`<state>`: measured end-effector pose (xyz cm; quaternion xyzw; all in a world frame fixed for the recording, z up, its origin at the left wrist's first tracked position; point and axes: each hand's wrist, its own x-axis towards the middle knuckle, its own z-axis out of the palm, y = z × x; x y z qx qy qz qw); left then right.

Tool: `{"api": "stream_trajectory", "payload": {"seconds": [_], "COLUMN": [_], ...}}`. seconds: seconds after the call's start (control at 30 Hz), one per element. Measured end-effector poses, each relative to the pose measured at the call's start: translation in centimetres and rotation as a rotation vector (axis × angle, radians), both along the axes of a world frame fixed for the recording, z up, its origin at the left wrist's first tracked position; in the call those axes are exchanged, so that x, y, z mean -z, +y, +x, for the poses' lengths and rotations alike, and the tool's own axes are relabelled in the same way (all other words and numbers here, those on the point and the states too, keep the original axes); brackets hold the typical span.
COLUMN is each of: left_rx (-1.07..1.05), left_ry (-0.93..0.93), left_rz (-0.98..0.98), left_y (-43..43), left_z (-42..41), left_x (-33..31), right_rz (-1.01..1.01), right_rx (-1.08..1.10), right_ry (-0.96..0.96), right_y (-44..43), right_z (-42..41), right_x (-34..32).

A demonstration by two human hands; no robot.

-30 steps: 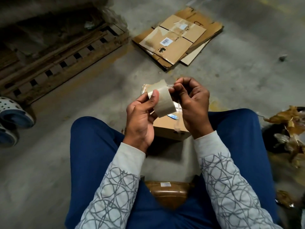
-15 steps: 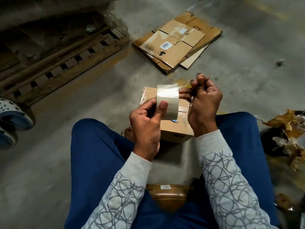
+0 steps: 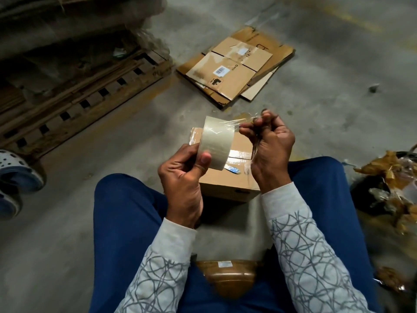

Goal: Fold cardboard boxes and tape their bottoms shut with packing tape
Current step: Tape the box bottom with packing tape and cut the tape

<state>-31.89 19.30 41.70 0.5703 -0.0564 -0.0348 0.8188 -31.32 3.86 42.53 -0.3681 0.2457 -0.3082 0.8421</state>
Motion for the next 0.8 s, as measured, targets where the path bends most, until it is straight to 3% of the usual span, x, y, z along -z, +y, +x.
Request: {"api": "stream_trajectory", "payload": {"seconds": [0.33,0.43,0.6,0.7,0.8], "left_rx": [0.134,0.154,0.126,0.174,0.231], "left_ry": [0.041,0.072,0.028,0.142,0.289], "left_rz": [-0.046,-0.059,0.188,0.154,0.034], "left_y": [2.3,2.8,2.4,1.3,0.2], "left_z": [0.6,1.5,1.9,1.6,1.0], "left_x": [0.3,0.3,0.2,0.2,0.1], "right_rz": [0.235,0.297,0.542,0.47,0.311], "right_rx": [0.032,-0.103,-0.342,-0.472,-0.47], "right_ry": [0.009,-0.121,-0.444,-0.452,-0.381], "right_y": [-3.1,-3.2,-2.3,-0.8,1.1], "right_z": [0.2,-0.3,-1.2,-1.1,-1.0], "right_x": [1.2,0.7,0.6,-0.1,-0.5]}}
